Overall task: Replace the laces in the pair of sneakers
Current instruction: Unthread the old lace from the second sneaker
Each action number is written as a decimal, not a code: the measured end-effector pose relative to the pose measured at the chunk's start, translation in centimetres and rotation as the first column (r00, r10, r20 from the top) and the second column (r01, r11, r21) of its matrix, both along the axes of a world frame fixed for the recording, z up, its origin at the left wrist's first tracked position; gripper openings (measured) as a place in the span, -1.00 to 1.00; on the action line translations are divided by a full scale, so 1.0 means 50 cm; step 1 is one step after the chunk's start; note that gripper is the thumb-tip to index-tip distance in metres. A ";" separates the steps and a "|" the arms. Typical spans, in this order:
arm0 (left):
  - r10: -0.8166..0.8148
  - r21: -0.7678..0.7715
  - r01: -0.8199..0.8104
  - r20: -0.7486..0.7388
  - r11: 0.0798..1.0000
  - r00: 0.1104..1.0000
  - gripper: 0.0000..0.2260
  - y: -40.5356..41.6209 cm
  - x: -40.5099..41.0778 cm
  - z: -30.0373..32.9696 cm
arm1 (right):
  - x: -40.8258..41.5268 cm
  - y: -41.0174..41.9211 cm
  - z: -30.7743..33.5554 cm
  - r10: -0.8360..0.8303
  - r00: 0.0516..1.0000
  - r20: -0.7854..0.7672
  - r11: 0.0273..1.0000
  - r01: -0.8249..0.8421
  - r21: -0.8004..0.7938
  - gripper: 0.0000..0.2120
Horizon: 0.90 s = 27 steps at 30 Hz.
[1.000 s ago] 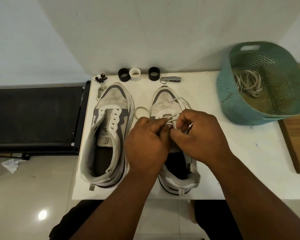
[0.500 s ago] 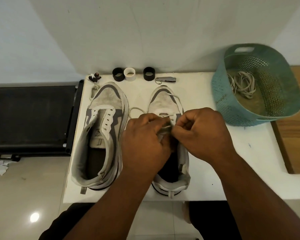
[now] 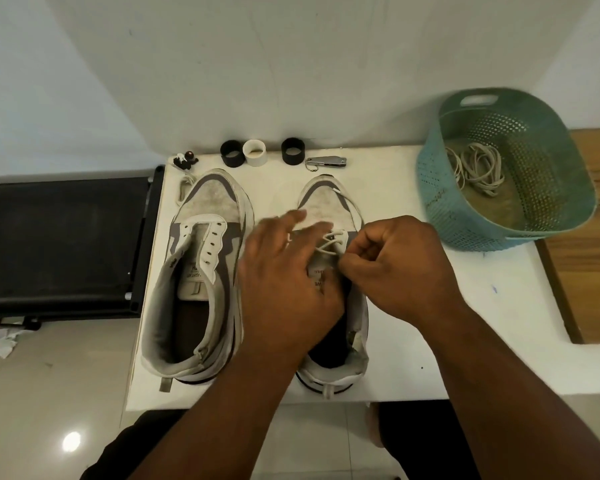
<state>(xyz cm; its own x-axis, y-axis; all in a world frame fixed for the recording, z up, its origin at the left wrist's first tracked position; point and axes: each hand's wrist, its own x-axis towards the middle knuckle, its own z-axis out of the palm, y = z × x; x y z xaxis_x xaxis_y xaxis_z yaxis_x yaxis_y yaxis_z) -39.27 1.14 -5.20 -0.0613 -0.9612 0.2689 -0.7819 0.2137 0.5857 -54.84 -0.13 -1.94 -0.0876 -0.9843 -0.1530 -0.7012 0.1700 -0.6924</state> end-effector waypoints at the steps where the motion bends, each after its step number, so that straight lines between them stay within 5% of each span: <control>1: 0.005 0.014 -0.006 0.062 1.000 0.998 -0.66 -0.002 0.000 -0.013 | -0.001 0.000 0.001 0.011 1.000 -0.001 1.000 -0.011 0.000 -0.89; 4: 0.041 -0.006 -0.041 0.054 0.999 0.998 -0.86 -0.003 0.005 -0.029 | -0.003 0.002 0.004 0.024 1.000 0.011 1.000 -0.024 -0.009 -0.90; 7: 0.142 0.045 -0.136 -0.177 0.990 0.974 -0.96 -0.005 0.006 -0.022 | -0.005 0.002 0.003 0.005 1.000 0.017 1.000 -0.005 -0.002 -0.89; 9: 0.365 0.198 -0.308 -0.434 0.931 0.824 -0.94 -0.014 0.009 -0.019 | -0.005 0.002 0.001 0.001 1.000 0.019 1.000 -0.001 0.003 -0.87; 11: 0.448 0.215 -0.396 -0.513 0.893 0.732 -0.94 -0.021 0.014 -0.017 | -0.004 0.002 0.000 0.006 1.000 0.016 1.000 -0.006 -0.001 -0.88; 13: 0.350 0.093 -0.345 -0.438 0.934 0.828 -0.72 -0.015 0.013 -0.005 | -0.001 0.003 0.000 0.012 1.000 0.008 1.000 -0.012 -0.006 -0.89; 15: 0.122 -0.001 -0.126 -0.221 0.992 0.968 -0.58 -0.007 0.005 0.001 | 0.001 0.002 0.001 0.026 1.000 -0.005 0.999 -0.026 -0.018 -0.91; 18: 0.016 0.020 -0.017 0.054 1.000 0.998 -0.74 -0.001 -0.001 -0.017 | -0.002 0.003 0.001 0.050 0.999 -0.007 0.998 -0.050 -0.034 -0.90; 22: 0.038 0.000 -0.038 -0.099 0.999 0.994 -0.89 -0.004 0.008 -0.022 | -0.005 0.005 0.004 0.045 0.999 0.006 0.998 -0.044 -0.033 -0.88; 24: 0.141 0.115 -0.105 -0.365 0.988 0.920 -0.94 -0.007 0.004 -0.012 | -0.005 0.004 0.004 0.019 1.000 0.011 1.000 -0.018 -0.025 -0.87; 27: 0.454 0.379 -0.262 -0.617 0.887 0.643 -0.94 -0.019 0.000 -0.009 | -0.004 0.003 0.003 0.009 1.000 0.014 1.000 -0.009 -0.002 -0.85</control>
